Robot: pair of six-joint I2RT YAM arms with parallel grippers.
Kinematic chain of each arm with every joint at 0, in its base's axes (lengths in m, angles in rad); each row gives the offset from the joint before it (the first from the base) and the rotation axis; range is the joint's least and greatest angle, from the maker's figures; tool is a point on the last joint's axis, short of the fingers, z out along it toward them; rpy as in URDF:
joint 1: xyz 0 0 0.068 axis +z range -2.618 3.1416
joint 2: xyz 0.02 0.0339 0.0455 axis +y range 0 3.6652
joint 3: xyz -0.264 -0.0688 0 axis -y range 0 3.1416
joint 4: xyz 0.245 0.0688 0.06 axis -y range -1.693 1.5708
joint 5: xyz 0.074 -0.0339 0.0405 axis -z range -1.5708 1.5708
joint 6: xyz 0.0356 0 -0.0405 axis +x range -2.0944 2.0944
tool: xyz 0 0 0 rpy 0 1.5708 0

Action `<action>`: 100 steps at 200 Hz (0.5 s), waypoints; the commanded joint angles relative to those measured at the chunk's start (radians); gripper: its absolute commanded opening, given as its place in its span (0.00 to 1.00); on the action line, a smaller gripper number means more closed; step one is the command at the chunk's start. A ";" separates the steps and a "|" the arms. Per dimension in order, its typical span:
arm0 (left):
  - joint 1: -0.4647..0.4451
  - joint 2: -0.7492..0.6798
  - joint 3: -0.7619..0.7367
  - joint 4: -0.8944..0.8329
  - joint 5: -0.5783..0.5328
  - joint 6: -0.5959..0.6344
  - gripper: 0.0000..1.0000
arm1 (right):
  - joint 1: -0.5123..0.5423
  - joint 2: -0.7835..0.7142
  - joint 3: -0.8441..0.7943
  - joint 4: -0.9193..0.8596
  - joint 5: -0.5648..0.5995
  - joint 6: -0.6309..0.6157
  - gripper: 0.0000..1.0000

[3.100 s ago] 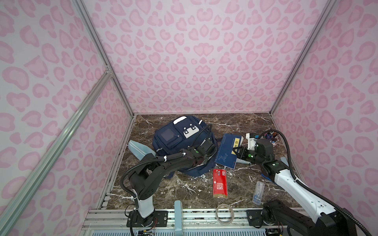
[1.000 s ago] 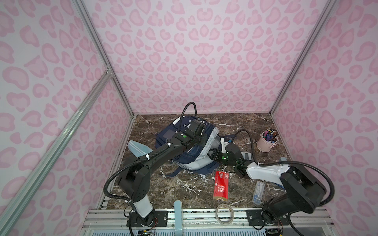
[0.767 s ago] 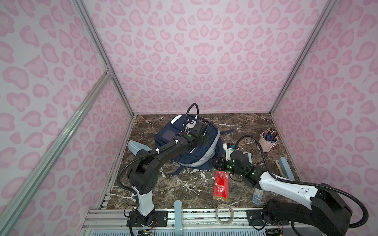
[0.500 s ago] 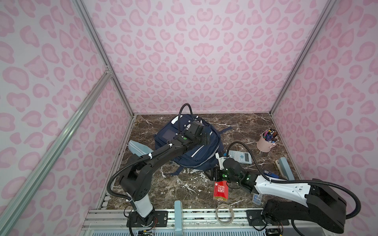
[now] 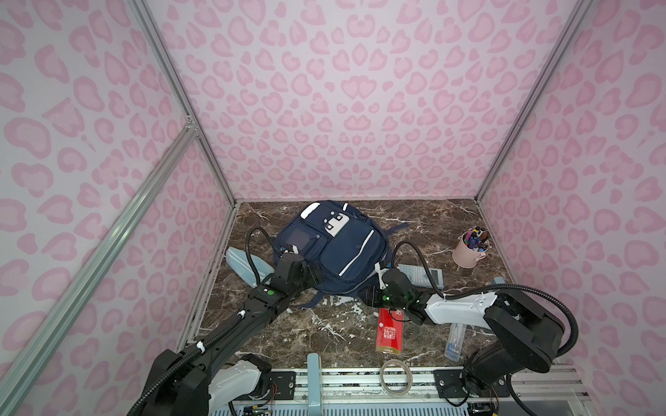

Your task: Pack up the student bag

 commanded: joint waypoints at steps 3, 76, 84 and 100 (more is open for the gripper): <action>0.019 0.013 -0.069 0.164 -0.075 -0.049 0.83 | -0.064 -0.007 -0.014 0.046 0.044 -0.006 0.47; 0.072 0.299 -0.116 0.509 0.038 -0.202 0.75 | -0.187 -0.023 0.056 -0.051 0.060 -0.094 0.49; 0.072 0.326 -0.105 0.507 0.021 -0.200 0.67 | -0.180 -0.041 0.054 -0.055 0.061 -0.100 0.51; 0.071 0.395 -0.053 0.468 0.015 -0.183 0.54 | -0.150 -0.086 0.037 -0.075 0.066 -0.109 0.52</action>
